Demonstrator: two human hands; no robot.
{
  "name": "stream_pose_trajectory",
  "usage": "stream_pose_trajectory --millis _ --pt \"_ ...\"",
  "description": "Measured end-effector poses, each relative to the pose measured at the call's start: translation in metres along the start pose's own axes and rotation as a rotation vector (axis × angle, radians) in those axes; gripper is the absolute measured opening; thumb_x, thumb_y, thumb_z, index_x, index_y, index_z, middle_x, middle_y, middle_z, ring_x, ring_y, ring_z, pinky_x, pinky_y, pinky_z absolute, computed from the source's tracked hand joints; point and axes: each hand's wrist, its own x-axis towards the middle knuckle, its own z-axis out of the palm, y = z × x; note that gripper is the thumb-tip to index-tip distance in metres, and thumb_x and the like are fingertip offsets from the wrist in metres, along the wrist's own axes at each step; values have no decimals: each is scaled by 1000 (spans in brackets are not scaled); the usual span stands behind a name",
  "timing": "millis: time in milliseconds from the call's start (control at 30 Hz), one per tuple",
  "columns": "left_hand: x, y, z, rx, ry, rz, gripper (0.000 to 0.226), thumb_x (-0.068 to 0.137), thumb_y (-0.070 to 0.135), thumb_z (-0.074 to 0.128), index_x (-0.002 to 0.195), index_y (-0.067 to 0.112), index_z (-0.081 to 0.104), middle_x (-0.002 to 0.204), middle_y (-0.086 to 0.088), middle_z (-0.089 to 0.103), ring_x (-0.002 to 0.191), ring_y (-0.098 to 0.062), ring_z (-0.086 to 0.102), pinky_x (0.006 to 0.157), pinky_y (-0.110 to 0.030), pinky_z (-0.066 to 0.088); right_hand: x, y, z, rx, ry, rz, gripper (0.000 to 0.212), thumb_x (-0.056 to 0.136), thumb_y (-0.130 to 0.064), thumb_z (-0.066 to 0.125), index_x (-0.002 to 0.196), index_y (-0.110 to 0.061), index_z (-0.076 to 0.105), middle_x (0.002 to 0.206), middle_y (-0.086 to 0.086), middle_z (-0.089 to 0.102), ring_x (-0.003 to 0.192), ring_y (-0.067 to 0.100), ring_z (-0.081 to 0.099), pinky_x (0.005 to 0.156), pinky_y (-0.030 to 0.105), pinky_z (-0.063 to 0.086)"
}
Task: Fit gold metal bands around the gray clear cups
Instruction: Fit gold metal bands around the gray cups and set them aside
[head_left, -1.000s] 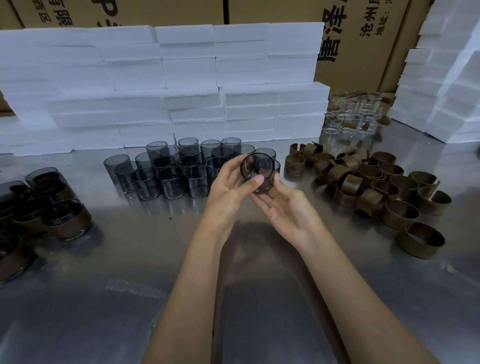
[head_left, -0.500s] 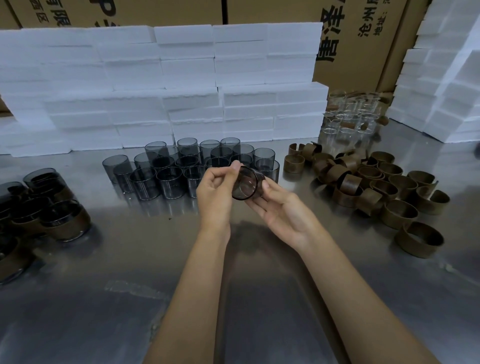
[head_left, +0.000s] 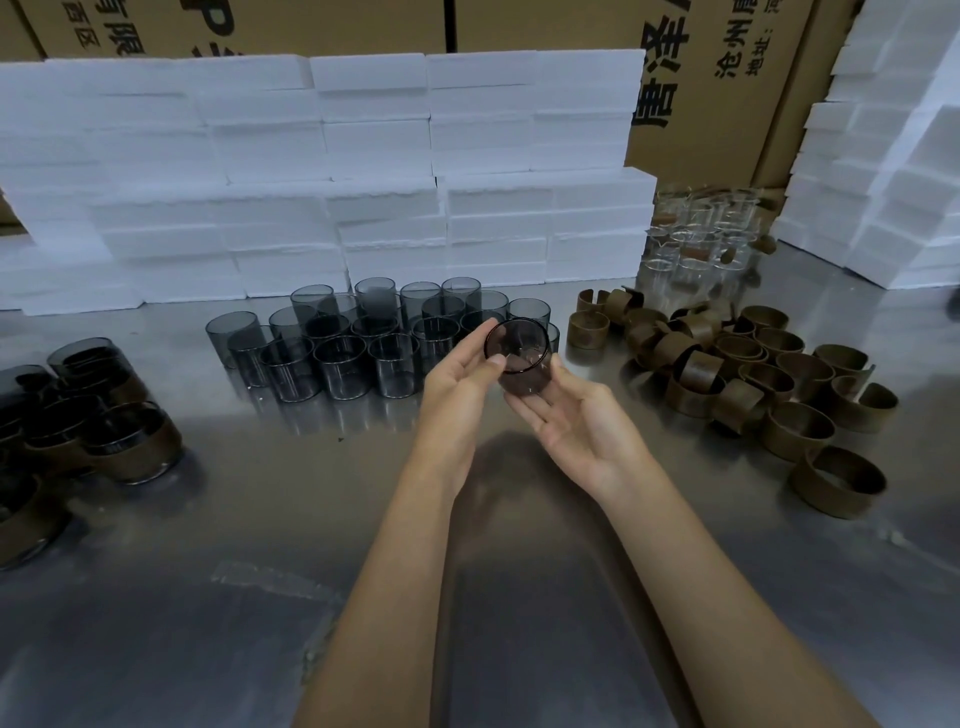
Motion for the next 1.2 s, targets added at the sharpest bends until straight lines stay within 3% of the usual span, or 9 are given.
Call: stream_pose_trajectory --millis 200,333,467,700,767,900,1000,1100,1200 --pt "-5 -2 4 206 58 109 67 88 22 80 147 27 50 128 16 63 113 8 62 95 -15 50 -2 3 5 -210 25 -117 31 104 -24 56 122 0 66 118 19 71 108 24 68 101 37 54" --pt "-4 4 2 -78 115 63 36 103 28 60 138 34 56 128 0 69 111 -19 70 85 -33 59 -4 9 12 -547 161 -338 31 95 -35 70 118 -15 69 99 -4 72 90 10 66 75 22 56" --pt "-5 7 1 -331 26 -97 32 110 34 42 136 28 57 120 -11 72 94 -27 74 83 -40 61 -5 15 13 -844 79 -473 45 90 -36 75 131 -22 62 118 -7 67 103 0 62 85 11 48" --pt "-8 6 1 -301 -61 -228 37 97 44 59 122 21 73 122 -21 71 115 -40 68 92 -43 60 -3 14 9 -850 158 -638 21 92 -34 74 104 -17 73 95 3 74 92 26 67 81 33 55" --pt "-11 6 4 -250 -70 -225 45 94 43 65 130 16 67 121 -23 70 110 -37 70 86 -41 61 -3 12 7 -843 197 -651 18 97 -35 69 94 -20 77 86 -1 76 85 20 70 79 35 56" --pt "-10 3 7 -205 -39 -200 52 89 31 74 137 23 56 110 -9 71 80 -23 75 64 -28 58 -1 8 1 -904 293 -632 43 103 -38 59 82 -6 78 76 5 76 75 23 70 73 35 53" --pt "-10 1 8 -220 -62 -217 53 88 30 76 137 23 56 109 -7 72 86 -31 75 62 -28 57 1 2 2 -816 367 -558 52 106 -35 52 73 0 71 64 5 67 61 16 58 65 31 46" --pt "-8 -2 8 -246 -69 -232 58 81 31 79 135 30 56 108 -4 76 93 -37 75 64 -30 58 0 -11 -3 -791 463 -528 37 107 -30 50 88 -15 77 76 -4 72 76 8 66 73 25 48" --pt "-7 -5 6 -254 -55 -243 55 82 31 79 133 32 58 103 -2 78 90 -37 75 65 -30 59 -4 -27 -23 -1301 773 -678 23 100 -24 55 112 -18 74 114 6 67 115 27 54 95 37 39"
